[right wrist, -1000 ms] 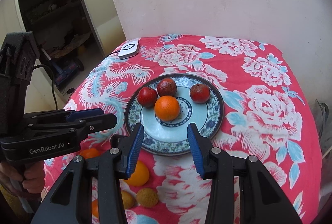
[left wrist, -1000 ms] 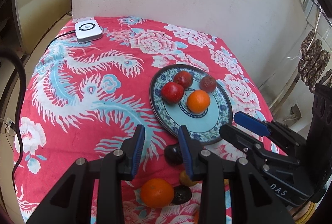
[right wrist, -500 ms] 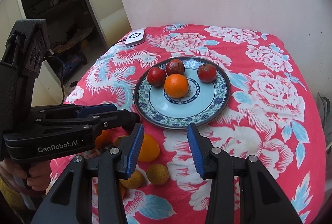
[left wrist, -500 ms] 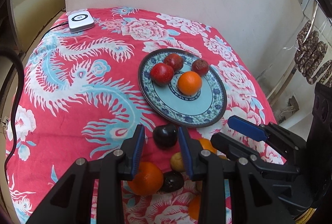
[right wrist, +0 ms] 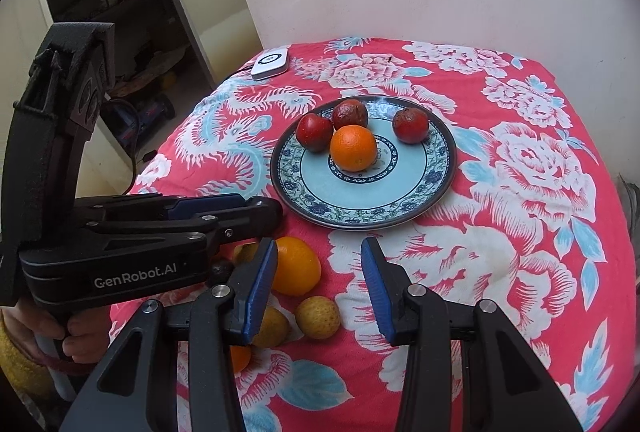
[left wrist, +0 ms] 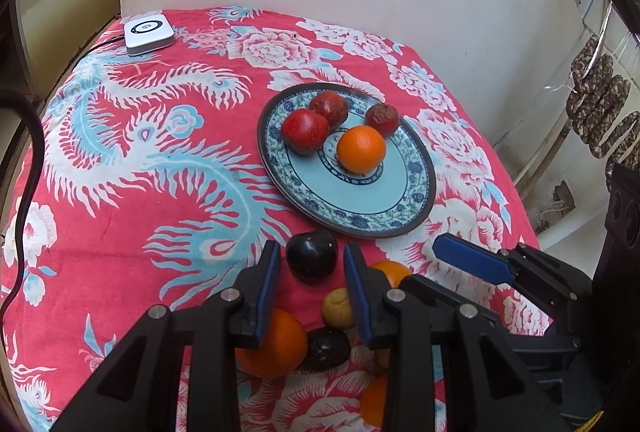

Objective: Organize fruits
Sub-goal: 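Grasp the dark plum with the left tool while the right tool grasps a large orange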

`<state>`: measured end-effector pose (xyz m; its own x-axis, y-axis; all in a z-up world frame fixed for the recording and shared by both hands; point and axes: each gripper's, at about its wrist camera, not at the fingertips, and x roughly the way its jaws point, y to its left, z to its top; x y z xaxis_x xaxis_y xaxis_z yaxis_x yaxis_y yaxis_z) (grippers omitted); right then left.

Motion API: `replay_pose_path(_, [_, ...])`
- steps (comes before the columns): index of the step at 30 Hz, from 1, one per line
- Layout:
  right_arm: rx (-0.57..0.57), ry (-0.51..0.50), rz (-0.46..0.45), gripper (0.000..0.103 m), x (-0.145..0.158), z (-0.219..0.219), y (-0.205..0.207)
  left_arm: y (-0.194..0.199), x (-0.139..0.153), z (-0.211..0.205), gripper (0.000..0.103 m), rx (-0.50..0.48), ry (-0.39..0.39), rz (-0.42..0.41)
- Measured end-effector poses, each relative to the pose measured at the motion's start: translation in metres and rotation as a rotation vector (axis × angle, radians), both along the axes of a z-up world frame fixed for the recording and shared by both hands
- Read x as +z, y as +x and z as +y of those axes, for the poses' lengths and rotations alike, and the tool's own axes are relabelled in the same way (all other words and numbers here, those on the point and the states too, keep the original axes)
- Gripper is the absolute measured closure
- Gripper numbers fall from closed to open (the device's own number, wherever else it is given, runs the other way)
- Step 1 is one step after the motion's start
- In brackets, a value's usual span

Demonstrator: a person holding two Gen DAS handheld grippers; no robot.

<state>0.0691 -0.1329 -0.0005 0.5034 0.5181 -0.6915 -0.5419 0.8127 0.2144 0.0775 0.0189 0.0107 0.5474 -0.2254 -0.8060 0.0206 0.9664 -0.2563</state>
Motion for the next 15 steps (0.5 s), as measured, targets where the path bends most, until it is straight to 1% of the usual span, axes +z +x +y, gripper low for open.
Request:
replay_pose_path(2, [0.009,0.0,0.001,0.058,-0.0003,0.0013,-0.0011,0.0005,-0.0022,-0.0008,0.069,-0.002,0.0,0.002])
replay_pose_path(6, [0.031,-0.007,0.001,0.058,-0.0015,0.0051,-0.0035,0.0009,-0.0051,-0.0014,0.074,0.003,0.004,0.002])
replay_pose_path(15, [0.044,-0.027,0.008,0.058,-0.0055,0.0099,-0.0061,-0.0028,-0.004,0.0003,0.075,0.035,-0.023,-0.008])
